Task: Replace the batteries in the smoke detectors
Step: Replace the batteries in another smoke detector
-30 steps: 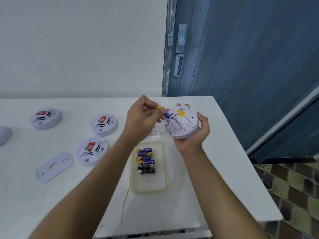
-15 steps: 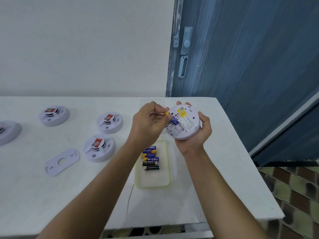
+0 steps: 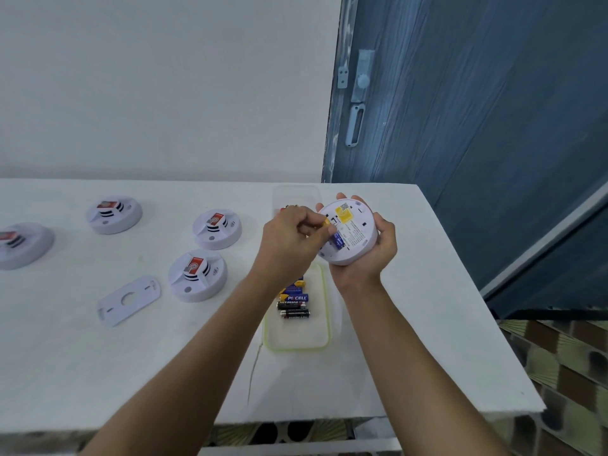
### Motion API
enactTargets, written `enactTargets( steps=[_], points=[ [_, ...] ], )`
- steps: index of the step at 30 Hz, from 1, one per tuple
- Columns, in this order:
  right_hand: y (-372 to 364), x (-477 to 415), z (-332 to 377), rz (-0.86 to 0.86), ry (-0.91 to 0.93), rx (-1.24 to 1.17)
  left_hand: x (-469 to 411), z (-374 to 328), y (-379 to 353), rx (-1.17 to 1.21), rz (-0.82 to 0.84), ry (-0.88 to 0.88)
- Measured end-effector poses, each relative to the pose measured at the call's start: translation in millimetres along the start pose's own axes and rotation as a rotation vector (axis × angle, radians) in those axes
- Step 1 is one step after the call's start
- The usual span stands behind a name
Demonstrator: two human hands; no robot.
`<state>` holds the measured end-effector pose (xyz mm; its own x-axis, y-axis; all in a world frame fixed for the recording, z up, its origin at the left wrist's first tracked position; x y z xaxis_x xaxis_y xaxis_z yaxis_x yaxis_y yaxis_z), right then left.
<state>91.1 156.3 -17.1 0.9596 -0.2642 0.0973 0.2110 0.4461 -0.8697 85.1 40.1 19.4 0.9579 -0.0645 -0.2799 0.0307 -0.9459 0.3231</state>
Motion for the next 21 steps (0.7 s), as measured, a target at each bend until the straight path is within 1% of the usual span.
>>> enactTargets(
  steps=[8,13,15,17,19,21],
  points=[
    [-1,3,-9,-0.029,-0.033,-0.032,9,-5,1,-0.12,-0.029,-0.123],
    [2,-3,-5,-0.023,-0.01,-0.012,16,-10,-11,-0.299,0.051,-0.215],
    [7,-7,-1,-0.039,0.01,0.034,15,-6,-15,-0.322,0.142,-0.189],
    [13,-11,2,-0.065,0.035,0.09,10,0,-17,-0.324,0.259,-0.12],
    [20,-17,4,-0.1,0.048,0.128,1,9,-15,-0.223,0.34,-0.024],
    [25,-21,6,-0.126,0.054,0.141,-12,19,-8,-0.069,0.314,0.048]
  ],
)
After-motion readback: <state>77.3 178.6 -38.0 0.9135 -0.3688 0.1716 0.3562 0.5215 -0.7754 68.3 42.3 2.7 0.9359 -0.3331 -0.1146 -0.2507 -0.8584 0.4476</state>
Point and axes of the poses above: each hand's wrist, its own x-axis away from the middle knuckle, its own y-axis out of the back of the hand, z = x × y, the point moved 5 cm from there along -x, towards the middle knuckle, and after that the axes turned 5 degrees about -z, right-handed, at the moved point
